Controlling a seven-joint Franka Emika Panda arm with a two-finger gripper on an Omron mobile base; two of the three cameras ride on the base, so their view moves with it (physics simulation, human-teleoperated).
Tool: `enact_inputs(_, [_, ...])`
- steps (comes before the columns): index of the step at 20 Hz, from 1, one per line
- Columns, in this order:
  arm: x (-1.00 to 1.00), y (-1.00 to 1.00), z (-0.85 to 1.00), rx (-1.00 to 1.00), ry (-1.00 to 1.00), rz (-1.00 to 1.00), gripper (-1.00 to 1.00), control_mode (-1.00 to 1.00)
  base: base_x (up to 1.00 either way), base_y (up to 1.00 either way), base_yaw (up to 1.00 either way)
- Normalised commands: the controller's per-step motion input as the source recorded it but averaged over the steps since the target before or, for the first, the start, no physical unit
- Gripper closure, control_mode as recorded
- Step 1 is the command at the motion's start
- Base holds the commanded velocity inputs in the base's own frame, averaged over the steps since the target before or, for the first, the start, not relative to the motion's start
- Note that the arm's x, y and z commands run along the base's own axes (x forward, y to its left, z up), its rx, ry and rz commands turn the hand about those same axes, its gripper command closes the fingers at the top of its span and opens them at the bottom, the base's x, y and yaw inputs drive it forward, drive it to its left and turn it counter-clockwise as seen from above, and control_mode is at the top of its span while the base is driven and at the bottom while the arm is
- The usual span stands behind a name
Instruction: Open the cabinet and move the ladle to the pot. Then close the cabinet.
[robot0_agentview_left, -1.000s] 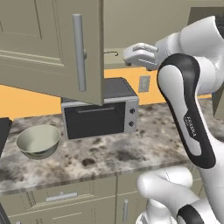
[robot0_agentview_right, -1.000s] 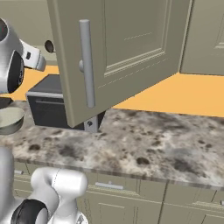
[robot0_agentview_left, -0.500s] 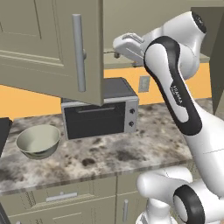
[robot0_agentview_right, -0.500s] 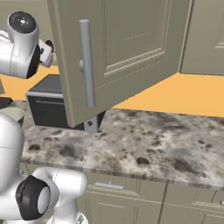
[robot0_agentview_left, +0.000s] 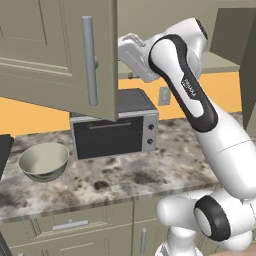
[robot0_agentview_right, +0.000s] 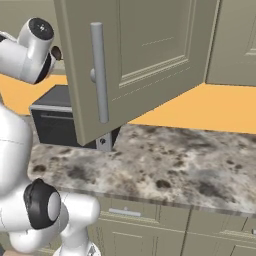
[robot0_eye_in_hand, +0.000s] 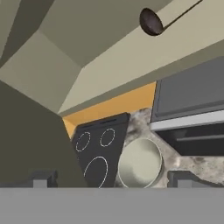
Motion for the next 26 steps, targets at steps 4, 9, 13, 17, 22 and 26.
enact_inputs(4, [-0.09, 0.60, 0.00, 0.08, 0.03, 0.11, -1.00, -1.00, 0.00, 0.00, 0.00])
enact_inputs(9, [-0.40, 0.57, 0.00, 0.04, 0.00, 0.12, -1.00, -1.00, 0.00, 0.00, 0.00])
enact_inputs(13, [-0.73, 0.50, 0.01, 0.01, 0.00, 0.11, -1.00, -1.00, 0.00, 0.00, 0.00])
enact_inputs(17, [-0.94, 0.53, 0.02, 0.00, 0.00, 0.10, -1.00, -1.00, 0.00, 0.00, 0.00])
enact_inputs(22, [-0.73, 0.55, 0.01, 0.00, 0.00, 0.09, -1.00, -1.00, 0.00, 0.00, 0.00])
enact_inputs(26, [0.12, 0.12, 0.09, 0.00, -0.02, 0.01, -1.00, -1.00, 0.00, 0.00, 0.00])
